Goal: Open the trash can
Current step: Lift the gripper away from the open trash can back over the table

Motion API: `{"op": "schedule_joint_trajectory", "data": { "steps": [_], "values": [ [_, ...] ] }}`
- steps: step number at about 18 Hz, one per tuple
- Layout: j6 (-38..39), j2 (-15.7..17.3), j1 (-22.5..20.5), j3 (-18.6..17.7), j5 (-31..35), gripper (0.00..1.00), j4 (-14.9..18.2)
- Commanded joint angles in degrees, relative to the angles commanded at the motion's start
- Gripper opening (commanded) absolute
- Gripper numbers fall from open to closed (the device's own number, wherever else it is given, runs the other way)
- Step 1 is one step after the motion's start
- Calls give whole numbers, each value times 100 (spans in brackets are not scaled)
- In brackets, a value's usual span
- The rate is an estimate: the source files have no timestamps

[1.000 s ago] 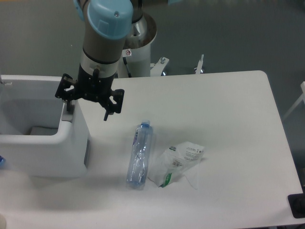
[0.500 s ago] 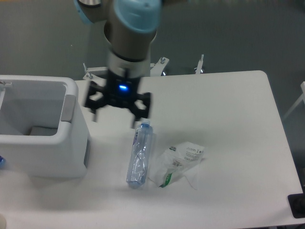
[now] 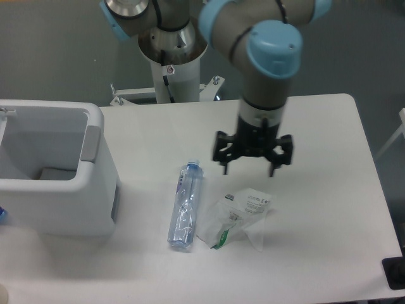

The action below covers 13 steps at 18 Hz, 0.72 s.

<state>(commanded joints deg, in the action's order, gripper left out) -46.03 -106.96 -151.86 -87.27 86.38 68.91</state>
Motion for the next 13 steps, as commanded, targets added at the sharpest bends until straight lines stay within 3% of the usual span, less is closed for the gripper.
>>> {"op": "schedule_joint_trajectory", "data": {
  "steps": [5,9,13],
  "values": [
    [-923,-255,-563,69,265,100,-185],
    [-1820,-554,-739,271,292,100,-229],
    [-1936,-712,-854,351,300,100,-465]
  ]
}}
